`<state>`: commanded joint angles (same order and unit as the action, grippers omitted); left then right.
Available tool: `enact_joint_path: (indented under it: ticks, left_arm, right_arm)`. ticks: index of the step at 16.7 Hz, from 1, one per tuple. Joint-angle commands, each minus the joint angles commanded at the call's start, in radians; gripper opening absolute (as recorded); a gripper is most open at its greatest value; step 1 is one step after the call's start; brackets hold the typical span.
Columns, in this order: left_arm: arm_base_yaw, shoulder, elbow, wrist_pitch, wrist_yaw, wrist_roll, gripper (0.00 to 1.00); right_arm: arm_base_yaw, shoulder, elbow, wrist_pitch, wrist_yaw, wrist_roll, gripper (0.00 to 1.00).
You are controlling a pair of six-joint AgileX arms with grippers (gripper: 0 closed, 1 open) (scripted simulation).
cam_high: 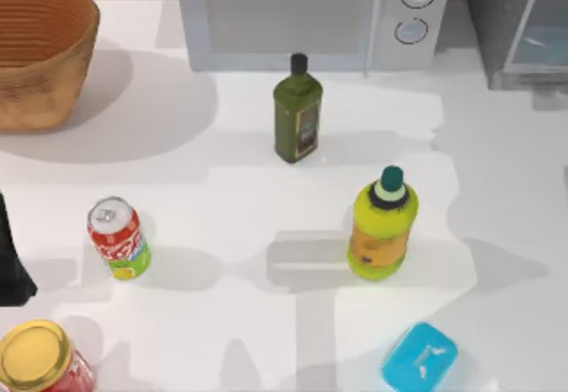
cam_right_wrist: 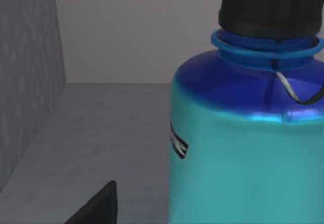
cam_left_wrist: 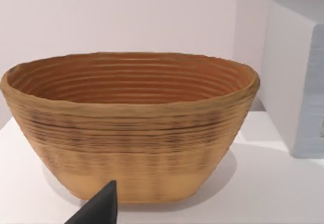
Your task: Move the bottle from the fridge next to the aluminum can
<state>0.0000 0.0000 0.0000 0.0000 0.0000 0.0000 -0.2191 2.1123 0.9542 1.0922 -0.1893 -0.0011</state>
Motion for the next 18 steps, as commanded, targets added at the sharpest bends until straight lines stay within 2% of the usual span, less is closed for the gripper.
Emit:
enact_joint_path:
  ticks: [4, 13, 17, 18]
  left_arm:
    - [0.0, 0.0, 0.0, 0.0, 0.0, 0.0, 1.0]
    - [0.0, 0.0, 0.0, 0.0, 0.0, 0.0, 1.0]
    - [0.0, 0.0, 0.0, 0.0, 0.0, 0.0, 1.0]
    - [0.0, 0.0, 0.0, 0.0, 0.0, 0.0, 1.0]
  right_arm:
    - [0.006, 0.007, 0.012, -0.008, 0.003, 0.0, 1.0]
    - [0.025, 0.158, 0.282, -0.123, 0.027, 0.0, 1.0]
    - [0.026, 0.162, 0.288, -0.126, 0.028, 0.0, 1.0]
    - [0.026, 0.162, 0.288, -0.126, 0.028, 0.0, 0.92]
